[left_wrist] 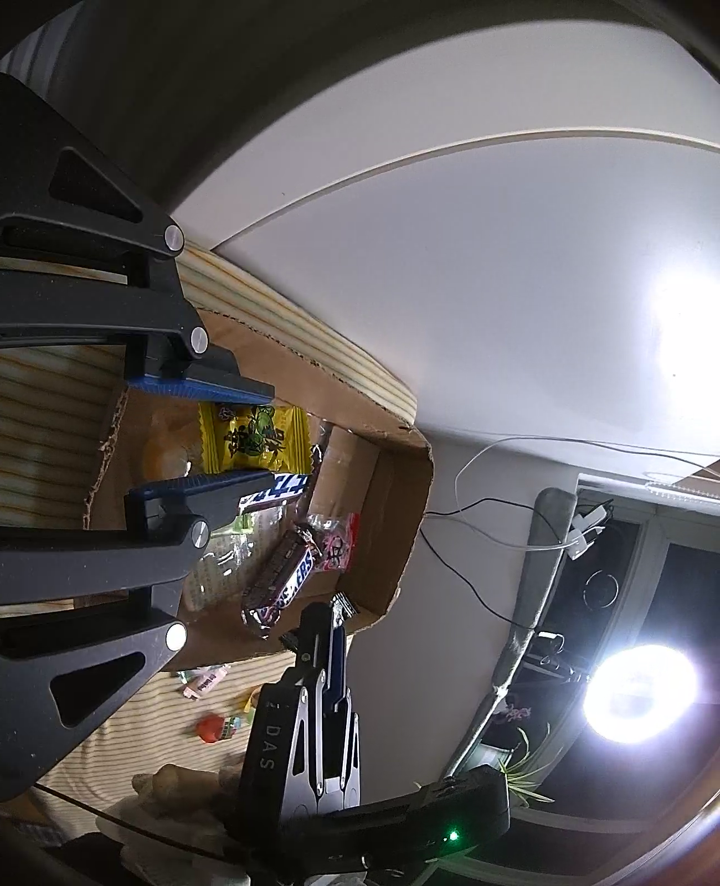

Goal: Organize snacks
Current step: 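Carry both packets into the box and open both grippers, then withdraw both tools from the box toward the remaining snacks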

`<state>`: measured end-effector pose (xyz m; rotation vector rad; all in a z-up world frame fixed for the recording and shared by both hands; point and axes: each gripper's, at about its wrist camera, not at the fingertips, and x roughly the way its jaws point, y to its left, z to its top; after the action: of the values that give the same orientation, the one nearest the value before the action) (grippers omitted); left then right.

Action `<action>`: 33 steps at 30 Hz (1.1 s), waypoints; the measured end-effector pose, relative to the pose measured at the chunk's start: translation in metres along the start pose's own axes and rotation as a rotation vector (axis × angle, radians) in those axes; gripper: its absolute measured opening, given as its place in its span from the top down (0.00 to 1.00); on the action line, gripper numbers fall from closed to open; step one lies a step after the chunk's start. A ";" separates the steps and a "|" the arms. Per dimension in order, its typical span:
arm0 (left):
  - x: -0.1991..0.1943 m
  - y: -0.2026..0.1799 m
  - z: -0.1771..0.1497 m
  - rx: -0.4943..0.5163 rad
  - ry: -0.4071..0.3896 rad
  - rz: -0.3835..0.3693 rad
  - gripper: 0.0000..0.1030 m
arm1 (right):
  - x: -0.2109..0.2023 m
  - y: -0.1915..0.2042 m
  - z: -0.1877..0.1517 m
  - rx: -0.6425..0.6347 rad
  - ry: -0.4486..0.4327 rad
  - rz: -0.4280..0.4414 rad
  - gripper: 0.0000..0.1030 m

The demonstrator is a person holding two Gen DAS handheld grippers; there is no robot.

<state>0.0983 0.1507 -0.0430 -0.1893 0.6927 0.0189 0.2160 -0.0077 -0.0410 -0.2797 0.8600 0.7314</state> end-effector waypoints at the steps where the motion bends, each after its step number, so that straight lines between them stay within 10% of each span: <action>1: 0.000 0.000 0.000 -0.001 0.000 0.000 0.78 | 0.000 0.001 0.000 -0.003 -0.001 -0.001 0.76; 5: 0.000 -0.001 0.000 0.002 0.001 0.006 0.67 | -0.001 0.002 0.001 -0.003 -0.011 0.001 0.69; 11: -0.002 -0.003 0.001 -0.003 -0.008 0.010 0.52 | -0.008 -0.003 0.001 0.022 -0.041 -0.011 0.33; 33: -0.016 -0.078 -0.008 0.106 -0.010 -0.128 0.52 | -0.074 -0.073 -0.053 0.140 -0.079 -0.081 0.32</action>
<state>0.0874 0.0737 -0.0260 -0.1320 0.6689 -0.1393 0.2029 -0.1221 -0.0223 -0.1591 0.8160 0.6002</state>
